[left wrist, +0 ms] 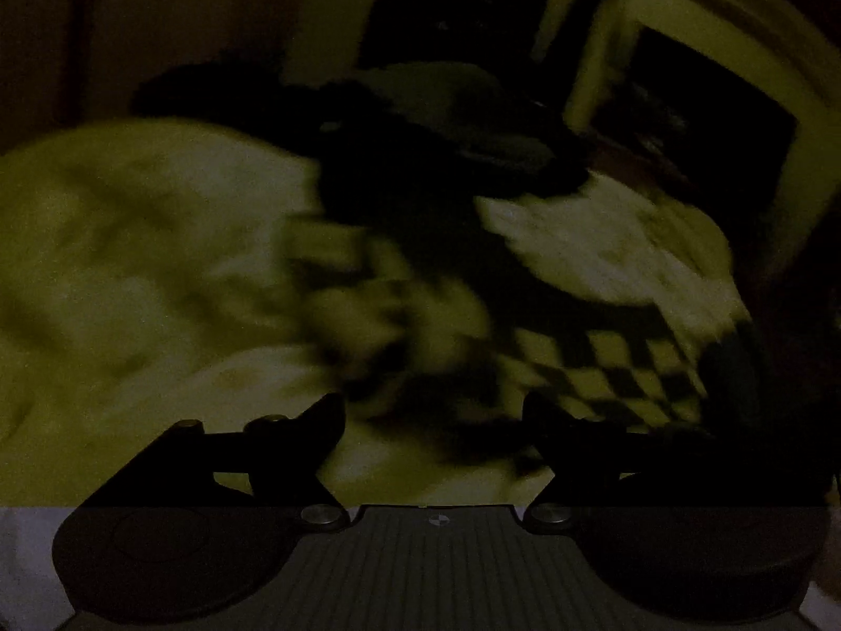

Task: Fold large clothes

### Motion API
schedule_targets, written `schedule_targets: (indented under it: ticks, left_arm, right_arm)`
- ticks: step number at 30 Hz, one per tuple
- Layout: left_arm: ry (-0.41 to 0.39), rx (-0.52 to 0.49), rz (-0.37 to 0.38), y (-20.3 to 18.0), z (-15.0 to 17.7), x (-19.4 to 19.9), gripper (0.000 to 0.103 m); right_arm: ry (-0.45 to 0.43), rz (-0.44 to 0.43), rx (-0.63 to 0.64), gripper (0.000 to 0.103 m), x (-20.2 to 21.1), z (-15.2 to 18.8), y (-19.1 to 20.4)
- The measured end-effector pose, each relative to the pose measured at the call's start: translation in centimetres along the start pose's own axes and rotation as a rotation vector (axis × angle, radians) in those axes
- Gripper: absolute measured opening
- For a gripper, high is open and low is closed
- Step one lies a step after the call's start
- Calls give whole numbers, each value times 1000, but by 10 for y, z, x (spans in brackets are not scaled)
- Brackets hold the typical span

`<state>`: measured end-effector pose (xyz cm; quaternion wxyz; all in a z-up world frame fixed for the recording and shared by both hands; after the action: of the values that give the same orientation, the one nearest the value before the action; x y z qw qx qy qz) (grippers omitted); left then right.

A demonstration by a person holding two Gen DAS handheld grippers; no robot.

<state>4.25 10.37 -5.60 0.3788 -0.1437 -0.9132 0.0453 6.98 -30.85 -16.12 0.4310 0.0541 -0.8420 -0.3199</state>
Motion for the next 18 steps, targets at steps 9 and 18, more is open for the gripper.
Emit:
schedule_targets:
  ticks: [9, 18]
  left_arm:
    - [163, -153, 3, -76, 7, -88, 103]
    - [222, -250, -58, -109, 12, -135, 103]
  right_arm:
    - [-37, 0, -95, 73, -11, 1, -6]
    - [-54, -26, -262, 71, -14, 7, -23]
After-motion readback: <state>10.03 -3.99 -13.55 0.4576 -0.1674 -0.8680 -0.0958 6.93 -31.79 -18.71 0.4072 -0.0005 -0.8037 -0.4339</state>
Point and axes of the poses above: each gripper's, at about its wrist camera, not at the fingertips, and x roughly against the way its jaws point, y to its left, z to its underside, the point moved 9 cm from there along -x, roughly the way its jaws point, and after that the axes turned 5 degrees about y, right-handed, at the moved point
